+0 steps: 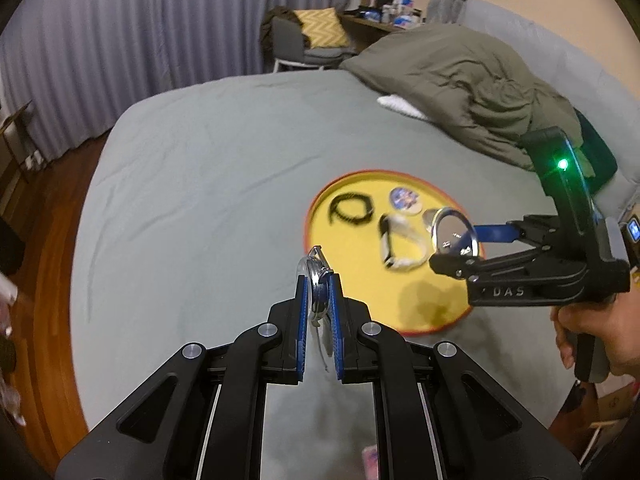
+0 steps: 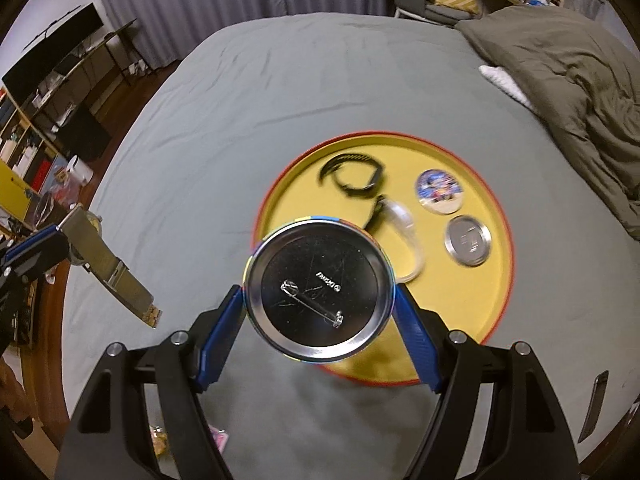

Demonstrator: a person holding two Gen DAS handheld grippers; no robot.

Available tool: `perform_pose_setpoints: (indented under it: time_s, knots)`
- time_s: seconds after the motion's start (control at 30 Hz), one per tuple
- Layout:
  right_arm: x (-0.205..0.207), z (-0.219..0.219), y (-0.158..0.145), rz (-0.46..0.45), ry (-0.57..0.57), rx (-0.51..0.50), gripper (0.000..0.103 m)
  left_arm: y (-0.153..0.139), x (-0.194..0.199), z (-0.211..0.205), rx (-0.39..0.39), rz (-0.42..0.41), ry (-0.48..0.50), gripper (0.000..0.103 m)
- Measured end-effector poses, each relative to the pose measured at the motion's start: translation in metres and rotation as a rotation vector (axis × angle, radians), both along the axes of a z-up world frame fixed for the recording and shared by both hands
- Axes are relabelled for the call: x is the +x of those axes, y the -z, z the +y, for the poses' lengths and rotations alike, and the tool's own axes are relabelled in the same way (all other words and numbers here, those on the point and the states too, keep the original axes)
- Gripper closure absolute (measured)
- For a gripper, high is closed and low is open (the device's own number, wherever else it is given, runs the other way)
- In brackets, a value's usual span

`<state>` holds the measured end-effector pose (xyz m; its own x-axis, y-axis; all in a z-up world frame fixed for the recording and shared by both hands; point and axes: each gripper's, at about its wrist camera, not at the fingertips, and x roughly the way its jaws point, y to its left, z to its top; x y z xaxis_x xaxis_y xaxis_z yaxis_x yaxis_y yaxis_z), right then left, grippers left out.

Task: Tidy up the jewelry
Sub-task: 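Carry the watch in the left tool while the right tool carries the badge to the tray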

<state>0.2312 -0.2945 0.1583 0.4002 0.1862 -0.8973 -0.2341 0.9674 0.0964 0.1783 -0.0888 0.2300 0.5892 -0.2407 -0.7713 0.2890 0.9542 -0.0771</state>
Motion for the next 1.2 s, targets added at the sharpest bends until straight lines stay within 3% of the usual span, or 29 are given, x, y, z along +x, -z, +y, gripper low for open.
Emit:
perform_pose_setpoints:
  time_s: [0.27, 0.53, 0.83, 1.2]
  knots:
    - [0.029, -0.056, -0.001, -0.01, 0.021, 0.001, 0.033, -0.009, 0.042, -0.069, -0.007, -0.027, 0.036, 0.093]
    - [0.061, -0.099, 0.028, 0.024, -0.007, -0.026, 0.033, 0.024, 0.081, -0.122, -0.034, 0.0, 0.027, 0.093]
    - [0.082, -0.131, 0.073, 0.083, -0.012, -0.026, 0.033, 0.071, 0.116, -0.132, -0.003, 0.052, -0.025, 0.094]
    - [0.087, -0.138, 0.117, 0.16, -0.028, -0.02, 0.033, 0.116, 0.141, -0.127, 0.046, 0.124, -0.043, 0.094]
